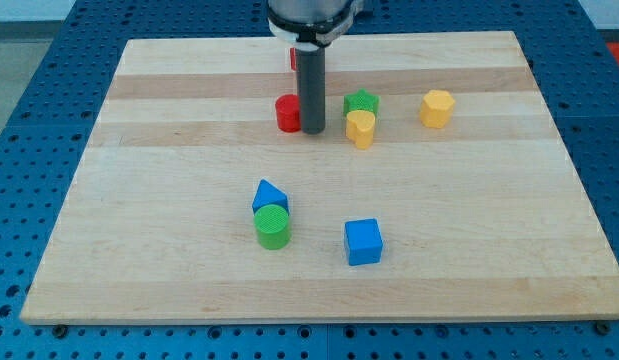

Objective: Slightly push the yellow heart towards center of the board

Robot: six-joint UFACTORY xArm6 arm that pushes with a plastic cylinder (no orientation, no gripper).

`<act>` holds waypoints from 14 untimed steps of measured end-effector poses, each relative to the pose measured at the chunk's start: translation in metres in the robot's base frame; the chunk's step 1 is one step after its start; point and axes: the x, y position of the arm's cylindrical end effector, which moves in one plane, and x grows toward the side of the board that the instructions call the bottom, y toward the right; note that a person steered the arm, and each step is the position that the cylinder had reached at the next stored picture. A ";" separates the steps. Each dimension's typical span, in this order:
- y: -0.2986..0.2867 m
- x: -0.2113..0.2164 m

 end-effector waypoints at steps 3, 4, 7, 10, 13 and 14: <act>0.013 -0.018; 0.035 -0.018; 0.067 -0.018; 0.059 -0.007; 0.059 0.005; 0.059 0.009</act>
